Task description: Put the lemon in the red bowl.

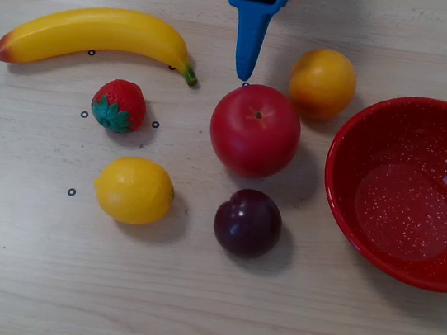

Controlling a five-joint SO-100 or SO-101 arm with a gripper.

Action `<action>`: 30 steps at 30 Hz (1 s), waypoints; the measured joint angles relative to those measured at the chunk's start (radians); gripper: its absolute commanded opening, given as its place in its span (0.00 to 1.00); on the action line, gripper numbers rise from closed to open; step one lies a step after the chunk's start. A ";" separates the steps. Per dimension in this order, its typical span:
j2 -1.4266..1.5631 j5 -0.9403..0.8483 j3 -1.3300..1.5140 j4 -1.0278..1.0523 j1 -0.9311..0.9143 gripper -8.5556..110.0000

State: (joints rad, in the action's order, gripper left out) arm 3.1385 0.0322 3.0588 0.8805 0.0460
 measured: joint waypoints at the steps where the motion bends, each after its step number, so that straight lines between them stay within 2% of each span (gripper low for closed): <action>1: -0.034 0.000 -0.018 0.000 0.000 0.07; 5: -0.183 0.000 -0.084 0.060 0.003 0.07; 14: -0.472 0.025 -0.483 0.255 0.049 0.07; 24: -0.838 0.184 -0.865 0.377 0.107 0.07; 30: -1.085 0.206 -1.135 0.557 0.156 0.07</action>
State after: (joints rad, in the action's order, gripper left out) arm 2.0540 0.2378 1.9236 1.4373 0.2025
